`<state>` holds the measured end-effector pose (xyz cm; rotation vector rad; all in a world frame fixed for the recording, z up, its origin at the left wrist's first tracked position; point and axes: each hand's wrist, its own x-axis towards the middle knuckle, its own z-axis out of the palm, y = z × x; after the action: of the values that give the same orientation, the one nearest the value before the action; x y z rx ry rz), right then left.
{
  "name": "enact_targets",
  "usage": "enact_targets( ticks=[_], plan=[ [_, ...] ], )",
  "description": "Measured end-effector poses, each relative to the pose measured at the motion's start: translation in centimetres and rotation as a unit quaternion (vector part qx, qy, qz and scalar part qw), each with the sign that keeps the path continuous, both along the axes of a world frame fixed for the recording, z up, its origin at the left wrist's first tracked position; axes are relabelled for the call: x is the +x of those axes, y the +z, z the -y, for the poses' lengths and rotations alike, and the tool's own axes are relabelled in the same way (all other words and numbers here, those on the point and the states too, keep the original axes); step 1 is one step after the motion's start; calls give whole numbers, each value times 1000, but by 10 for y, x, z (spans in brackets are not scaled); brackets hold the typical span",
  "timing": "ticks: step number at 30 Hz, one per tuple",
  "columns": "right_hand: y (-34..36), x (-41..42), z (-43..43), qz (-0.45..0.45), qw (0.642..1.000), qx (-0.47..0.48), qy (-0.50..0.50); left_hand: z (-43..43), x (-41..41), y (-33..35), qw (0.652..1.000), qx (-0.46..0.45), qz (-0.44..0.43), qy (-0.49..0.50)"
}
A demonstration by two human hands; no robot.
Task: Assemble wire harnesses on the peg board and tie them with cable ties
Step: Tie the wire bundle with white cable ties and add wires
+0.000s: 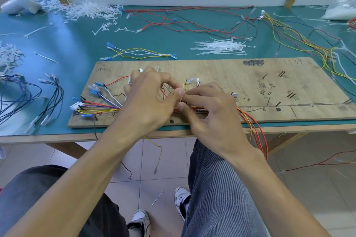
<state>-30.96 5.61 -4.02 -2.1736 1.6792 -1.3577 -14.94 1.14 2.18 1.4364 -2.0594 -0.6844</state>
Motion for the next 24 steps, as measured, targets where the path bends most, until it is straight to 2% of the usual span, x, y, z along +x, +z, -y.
enact_targets(
  ticks=[3,8,12,14,24],
  plan=[
    [0,2,0,-3,1000,-4,-5,5,1,-3,1000,-9,6,-8],
    [5,2,1,15,1000,13,-2,18,10,-8,994,-4,-52,-94],
    [11,-1,1,75,995,70,-4,29,16,0,986,22,-58,-153],
    [13,-2,1,116,988,102,-10,31,15,1,987,11,-42,-155],
    [18,0,3,177,975,131,-10,27,7,-6,992,2,-15,-123]
  ],
)
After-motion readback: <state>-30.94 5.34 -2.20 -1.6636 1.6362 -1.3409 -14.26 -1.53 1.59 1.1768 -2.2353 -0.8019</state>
